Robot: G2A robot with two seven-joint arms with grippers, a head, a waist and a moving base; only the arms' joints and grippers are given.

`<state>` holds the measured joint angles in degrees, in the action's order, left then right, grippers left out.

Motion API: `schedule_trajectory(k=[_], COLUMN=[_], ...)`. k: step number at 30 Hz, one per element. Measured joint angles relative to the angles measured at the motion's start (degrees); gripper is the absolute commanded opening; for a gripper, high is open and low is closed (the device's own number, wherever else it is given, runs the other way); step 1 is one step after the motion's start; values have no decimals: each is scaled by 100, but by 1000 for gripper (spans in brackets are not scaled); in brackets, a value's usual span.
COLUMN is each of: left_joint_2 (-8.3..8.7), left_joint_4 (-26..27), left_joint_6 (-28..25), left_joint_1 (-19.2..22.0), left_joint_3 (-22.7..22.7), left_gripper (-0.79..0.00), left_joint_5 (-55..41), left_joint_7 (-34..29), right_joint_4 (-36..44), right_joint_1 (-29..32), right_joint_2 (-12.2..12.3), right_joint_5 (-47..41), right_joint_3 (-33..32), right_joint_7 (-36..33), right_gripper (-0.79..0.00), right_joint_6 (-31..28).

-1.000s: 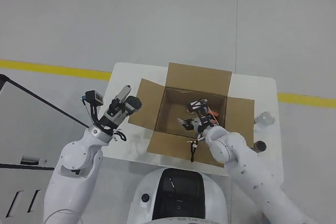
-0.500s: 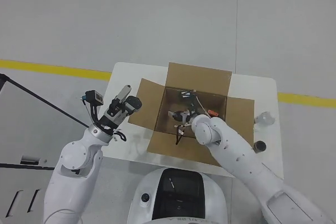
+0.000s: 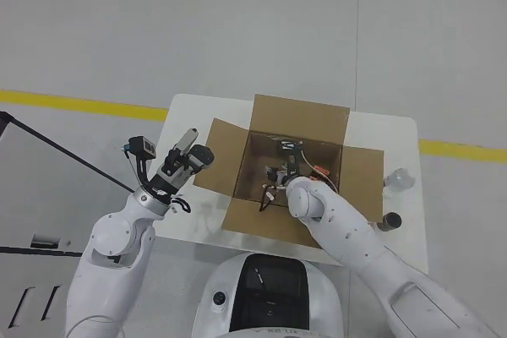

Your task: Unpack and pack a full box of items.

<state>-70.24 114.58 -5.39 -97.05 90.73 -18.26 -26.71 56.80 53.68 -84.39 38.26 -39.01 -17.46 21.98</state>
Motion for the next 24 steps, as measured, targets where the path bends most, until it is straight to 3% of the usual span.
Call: schedule_trajectory(k=[2, 6, 21, 24], left_joint_2=[0, 0, 0, 0], left_joint_4=[0, 0, 0, 0], left_joint_6=[0, 0, 0, 0], left_joint_1=[0, 0, 0, 0], left_joint_3=[0, 0, 0, 0], left_gripper=[0, 0, 0, 0], left_joint_5=[0, 0, 0, 0], left_joint_7=[0, 0, 0, 0], right_joint_4=[-111, -180, -57, 202], right_joint_1=[-88, -173, -152, -149], right_joint_2=[-125, -272, -280, -297], right_joint_5=[121, 270, 405, 709], right_joint_3=[194, 447, 512, 544], right_joint_7=[57, -67, -115, -247], right_gripper=[0, 0, 0, -62], right_joint_6=[301, 506, 506, 837])
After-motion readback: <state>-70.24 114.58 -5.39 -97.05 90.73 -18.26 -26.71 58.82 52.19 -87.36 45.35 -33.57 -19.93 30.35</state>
